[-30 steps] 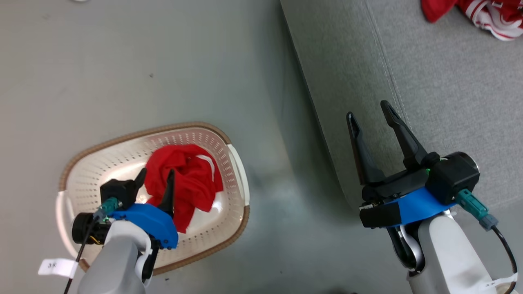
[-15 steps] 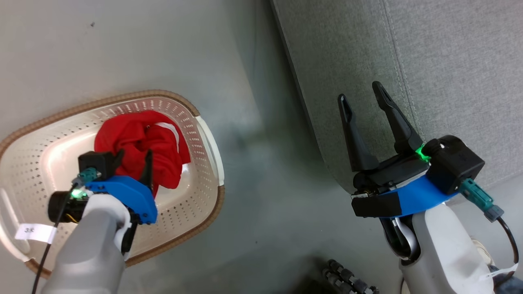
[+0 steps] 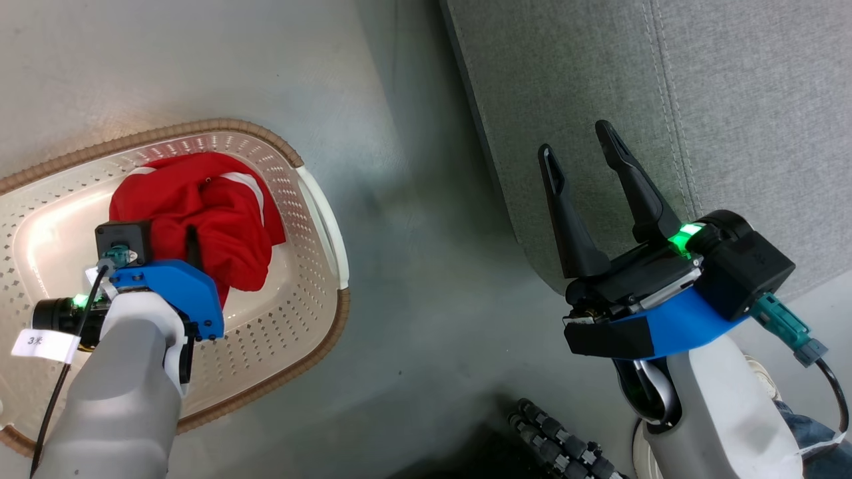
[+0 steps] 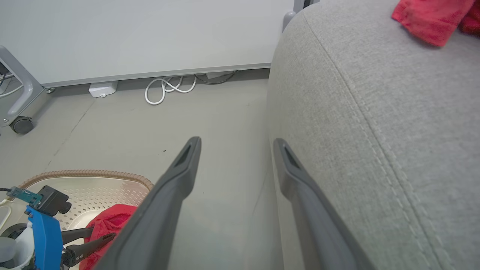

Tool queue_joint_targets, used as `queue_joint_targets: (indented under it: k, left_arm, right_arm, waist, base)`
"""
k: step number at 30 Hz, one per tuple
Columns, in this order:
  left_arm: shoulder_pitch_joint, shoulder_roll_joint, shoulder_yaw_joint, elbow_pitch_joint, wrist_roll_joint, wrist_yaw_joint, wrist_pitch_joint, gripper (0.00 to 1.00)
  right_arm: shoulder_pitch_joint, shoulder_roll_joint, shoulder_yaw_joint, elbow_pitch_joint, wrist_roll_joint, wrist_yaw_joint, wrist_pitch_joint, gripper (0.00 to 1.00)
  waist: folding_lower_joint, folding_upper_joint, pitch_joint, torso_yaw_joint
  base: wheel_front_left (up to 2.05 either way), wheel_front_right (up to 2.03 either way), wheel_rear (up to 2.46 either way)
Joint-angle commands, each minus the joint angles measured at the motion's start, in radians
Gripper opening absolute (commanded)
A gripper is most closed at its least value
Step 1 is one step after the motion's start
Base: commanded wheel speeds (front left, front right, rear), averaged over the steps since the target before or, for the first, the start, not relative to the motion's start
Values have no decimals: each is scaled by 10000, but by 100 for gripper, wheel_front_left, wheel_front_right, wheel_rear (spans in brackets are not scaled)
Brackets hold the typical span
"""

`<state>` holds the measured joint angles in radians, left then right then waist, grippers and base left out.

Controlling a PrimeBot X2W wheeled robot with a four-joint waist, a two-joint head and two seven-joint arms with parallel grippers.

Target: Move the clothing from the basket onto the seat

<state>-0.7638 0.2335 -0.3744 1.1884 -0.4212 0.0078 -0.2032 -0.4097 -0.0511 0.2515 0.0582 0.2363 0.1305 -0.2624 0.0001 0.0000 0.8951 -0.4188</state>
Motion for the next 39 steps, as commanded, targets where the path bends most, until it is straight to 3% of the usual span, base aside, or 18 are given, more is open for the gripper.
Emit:
queue_joint_targets:
  k: [1, 4, 5, 6, 7, 26, 39]
  left_arm:
    - [-202, -19, -37, 106, 27, 158, 90, 100]
    - [-336, -80, -97, 278, 59, 334, 224, 100]
    - [-361, -97, -121, 325, 66, 358, 242, 93]
    - [-395, -103, -141, 362, 66, 360, 258, 41]
    - [-425, -106, -168, 389, 83, 369, 254, 1]
    - [-541, -301, -450, 731, -134, -119, 261, 0]
    - [117, -864, -542, 877, -443, -535, 66, 0]
  right_arm:
    - [-33, 13, 11, -49, 68, 5, -36, 100]
    - [13, 13, 12, -69, 68, 3, -36, 100]
    - [23, 13, 15, -81, 77, 3, -35, 100]
    - [28, 13, 15, -83, 84, 5, -35, 100]
    - [29, 13, 15, -85, 90, 3, -35, 100]
    - [-214, 13, 94, 75, 54, 3, -36, 100]
    - [5, 10, -11, 499, -611, 5, -36, 100]
  waist:
    - [-1, 0, 55, 15]
    - [-1, 0, 126, 59]
    - [-1, 0, 145, 71]
    - [-1, 0, 160, 81]
    - [-1, 0, 171, 88]
    - [-1, 0, -36, 206]
    - [-1, 0, -1633, 1089]
  base:
    - [0, 0, 0]
    - [0, 0, 0]
    - [0, 0, 0]
    - [0, 0, 0]
    - [0, 0, 0]
    - [0, 0, 0]
    - [0, 0, 0]
